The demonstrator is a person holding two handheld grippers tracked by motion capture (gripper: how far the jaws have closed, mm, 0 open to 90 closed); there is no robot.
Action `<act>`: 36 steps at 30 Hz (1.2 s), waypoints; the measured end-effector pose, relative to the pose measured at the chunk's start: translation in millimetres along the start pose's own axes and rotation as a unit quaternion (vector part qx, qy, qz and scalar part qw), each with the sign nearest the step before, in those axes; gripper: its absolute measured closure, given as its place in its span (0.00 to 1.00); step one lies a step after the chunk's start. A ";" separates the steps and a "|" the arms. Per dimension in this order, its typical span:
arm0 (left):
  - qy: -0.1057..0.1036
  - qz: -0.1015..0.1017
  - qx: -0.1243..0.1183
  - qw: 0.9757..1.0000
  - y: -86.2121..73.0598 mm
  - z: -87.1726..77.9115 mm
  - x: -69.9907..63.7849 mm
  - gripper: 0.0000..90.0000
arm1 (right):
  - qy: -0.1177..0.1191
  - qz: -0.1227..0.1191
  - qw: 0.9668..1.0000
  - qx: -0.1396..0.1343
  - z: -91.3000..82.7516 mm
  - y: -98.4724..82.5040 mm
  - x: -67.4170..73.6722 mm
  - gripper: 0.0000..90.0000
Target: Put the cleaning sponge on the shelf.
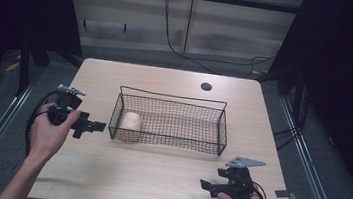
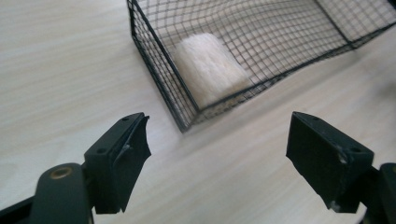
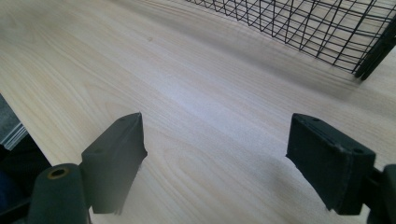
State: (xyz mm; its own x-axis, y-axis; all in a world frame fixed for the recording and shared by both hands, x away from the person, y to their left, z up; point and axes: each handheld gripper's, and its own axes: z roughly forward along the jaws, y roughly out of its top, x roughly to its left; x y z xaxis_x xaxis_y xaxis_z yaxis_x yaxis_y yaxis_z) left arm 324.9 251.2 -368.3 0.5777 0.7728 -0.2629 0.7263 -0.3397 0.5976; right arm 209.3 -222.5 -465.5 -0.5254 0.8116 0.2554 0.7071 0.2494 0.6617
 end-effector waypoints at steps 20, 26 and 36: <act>0.039 -0.013 -0.004 0.999 -70.3 2.8 4.7 0.22 | -0.011 -0.003 1.000 0.001 0.6 -0.2 0.3 0.21; 0.035 -0.012 -0.025 0.999 -102.4 6.3 -1.7 0.22 | -0.020 -0.005 1.000 0.002 1.8 -0.3 0.5 0.21; -0.015 -0.039 -0.046 0.998 -129.5 12.7 -4.7 0.22 | -0.035 -0.007 0.999 -0.022 3.6 0.0 -2.1 0.22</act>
State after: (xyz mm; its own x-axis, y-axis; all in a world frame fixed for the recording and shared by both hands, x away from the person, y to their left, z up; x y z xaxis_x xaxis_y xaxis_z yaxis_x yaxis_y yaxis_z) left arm 232.9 284.8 -454.1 0.5332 0.7779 -0.3326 0.7331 -0.2285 0.6406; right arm 212.1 -222.3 -468.6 -0.4993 0.8435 0.1981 0.6786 0.2385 0.6947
